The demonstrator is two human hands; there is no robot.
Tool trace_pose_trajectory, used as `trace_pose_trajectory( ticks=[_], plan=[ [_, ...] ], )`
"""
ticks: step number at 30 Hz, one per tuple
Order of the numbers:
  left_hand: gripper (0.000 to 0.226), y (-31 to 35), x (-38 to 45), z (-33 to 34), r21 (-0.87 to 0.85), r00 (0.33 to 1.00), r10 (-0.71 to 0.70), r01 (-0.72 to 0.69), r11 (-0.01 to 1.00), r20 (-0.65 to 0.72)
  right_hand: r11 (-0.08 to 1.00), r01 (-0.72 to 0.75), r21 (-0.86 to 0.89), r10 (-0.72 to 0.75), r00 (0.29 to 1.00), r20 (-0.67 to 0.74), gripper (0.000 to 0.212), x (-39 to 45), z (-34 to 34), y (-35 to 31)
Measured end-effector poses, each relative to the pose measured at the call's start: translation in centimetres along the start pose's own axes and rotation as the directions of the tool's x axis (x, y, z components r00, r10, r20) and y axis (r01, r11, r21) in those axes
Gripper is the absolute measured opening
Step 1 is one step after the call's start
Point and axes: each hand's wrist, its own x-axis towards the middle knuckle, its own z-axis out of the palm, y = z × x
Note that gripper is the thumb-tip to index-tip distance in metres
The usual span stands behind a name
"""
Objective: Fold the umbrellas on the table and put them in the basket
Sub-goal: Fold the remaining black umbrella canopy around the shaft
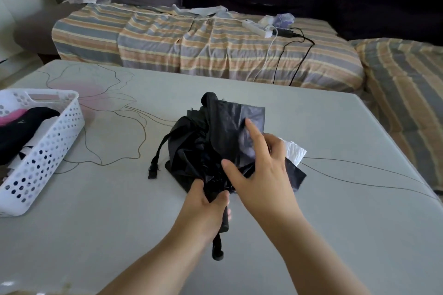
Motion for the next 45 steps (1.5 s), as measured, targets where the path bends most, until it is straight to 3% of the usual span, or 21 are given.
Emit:
trace_pose_trajectory(
  ticks=[1, 3, 4, 6, 8, 10, 12, 15, 17, 19, 20, 22, 23, 25, 27, 29, 31, 34, 40, 43, 45],
  plan=[
    [0.004, 0.0, -0.6, 0.3, -0.019, 1.000, 0.005, -0.005, 1.000, 0.019, 0.998, -0.061, 0.022, 0.061, 0.998, 0.007, 0.062, 0.4, -0.1, 0.4],
    [0.005, -0.1, -1.6, 0.7, -0.066, 0.999, 0.012, -0.010, 0.998, 0.034, 0.963, -0.217, 0.158, 0.224, 0.974, -0.031, 0.026, 1.3, -0.5, 1.5],
    [0.006, 0.0, -1.8, 0.7, -0.095, 0.999, 0.016, -0.013, 0.995, 0.035, 0.901, -0.315, 0.297, 0.337, 0.941, -0.025, 0.012, 1.7, -0.8, 2.0],
    [0.006, 0.2, -2.0, 0.5, -0.151, 0.999, 0.044, -0.039, 0.988, 0.031, 0.641, -0.438, 0.630, 0.483, 0.868, 0.112, 0.015, 2.0, -1.5, 2.6],
    [0.006, 0.7, -2.0, 0.0, -0.189, 0.996, 0.083, -0.077, 0.979, 0.022, 0.287, -0.441, 0.851, 0.457, 0.843, 0.283, 0.019, 2.0, -2.2, 2.4],
    [0.008, 1.5, -2.1, -0.4, -0.202, 0.992, 0.123, -0.115, 0.973, 0.027, 0.068, -0.412, 0.909, 0.422, 0.837, 0.348, 0.020, 1.9, -2.8, 2.0],
    [0.010, 2.5, -2.5, -0.7, -0.202, 0.987, 0.157, -0.145, 0.969, 0.046, -0.055, -0.371, 0.927, 0.473, 0.808, 0.352, 0.021, 2.0, -3.2, 1.7],
    [0.008, 3.5, -3.2, -1.1, -0.176, 0.977, 0.202, -0.188, 0.966, 0.063, -0.119, -0.323, 0.939, 0.575, 0.748, 0.331, 0.017, 1.8, -3.6, 1.5],
    [0.008, 3.6, -3.6, -1.2, -0.142, 0.974, 0.218, -0.209, 0.968, 0.056, -0.018, -0.365, 0.931, 0.651, 0.702, 0.288, 0.019, 1.3, -3.7, 1.5],
    [0.009, 3.5, -3.8, -1.1, -0.110, 0.978, 0.208, -0.204, 0.973, 0.027, 0.329, -0.442, 0.834, 0.737, 0.673, 0.066, 0.021, 0.5, -4.1, 1.1],
    [0.008, 3.3, -3.8, -1.0, -0.087, 0.979, 0.203, -0.202, 0.976, 0.005, 0.526, -0.397, 0.752, 0.701, 0.703, -0.119, 0.018, -0.1, -4.4, 0.5],
    [0.005, 3.0, -3.8, -0.9, -0.059, 0.980, 0.196, -0.197, 0.979, -0.026, 0.836, -0.095, 0.541, 0.363, 0.835, -0.414, 0.023, -1.6, -5.1, -1.9],
    [0.006, 2.8, -3.8, -0.7, -0.030, 0.978, 0.207, -0.208, 0.978, -0.021, 0.908, 0.099, 0.407, 0.112, 0.879, -0.464, 0.024, -2.3, -5.2, -3.1],
    [0.011, 2.7, -3.8, -0.3, 0.074, 0.963, 0.267, -0.268, 0.961, 0.020, 0.898, 0.419, 0.134, -0.357, 0.872, -0.334, 0.017, -3.3, -4.5, -4.5],
    [0.010, 2.5, -4.1, 0.3, 0.150, 0.950, 0.308, -0.313, 0.938, 0.053, 0.820, 0.567, -0.078, -0.572, 0.807, -0.150, 0.024, -3.3, -3.0, -4.4],
    [0.010, 2.3, -4.3, 0.7, 0.167, 0.960, 0.276, -0.279, 0.946, 0.040, 0.883, 0.444, -0.152, -0.461, 0.882, -0.101, 0.036, -2.3, -2.4, -3.4],
    [0.010, 1.7, -4.3, 0.6, 0.153, 0.974, 0.224, -0.227, 0.962, 0.035, 0.989, 0.144, -0.041, -0.148, 0.982, -0.114, 0.036, -1.5, -3.1, -2.1],
    [0.009, 1.0, -4.4, 0.4, 0.191, 0.966, 0.250, -0.259, 0.947, 0.070, 0.991, -0.122, 0.056, 0.126, 0.989, -0.075, 0.028, -1.0, -4.0, -0.1],
    [0.032, 0.9, -4.5, 0.5, 0.314, 0.918, 0.361, -0.395, 0.863, 0.161, 0.978, -0.204, 0.050, 0.208, 0.974, -0.090, 0.030, -1.1, -4.2, -0.4],
    [0.077, 0.8, -4.6, 0.7, 0.294, 0.917, 0.373, -0.398, 0.869, 0.141, 0.967, -0.239, 0.089, 0.247, 0.965, -0.093, 0.020, -0.9, -4.2, -0.3],
    [0.113, 0.7, -4.7, 0.7, 0.330, 0.899, 0.423, -0.437, 0.837, 0.116, 0.958, -0.280, 0.058, 0.283, 0.957, -0.055, 0.027, -0.9, -4.1, -0.1]
  ],
)
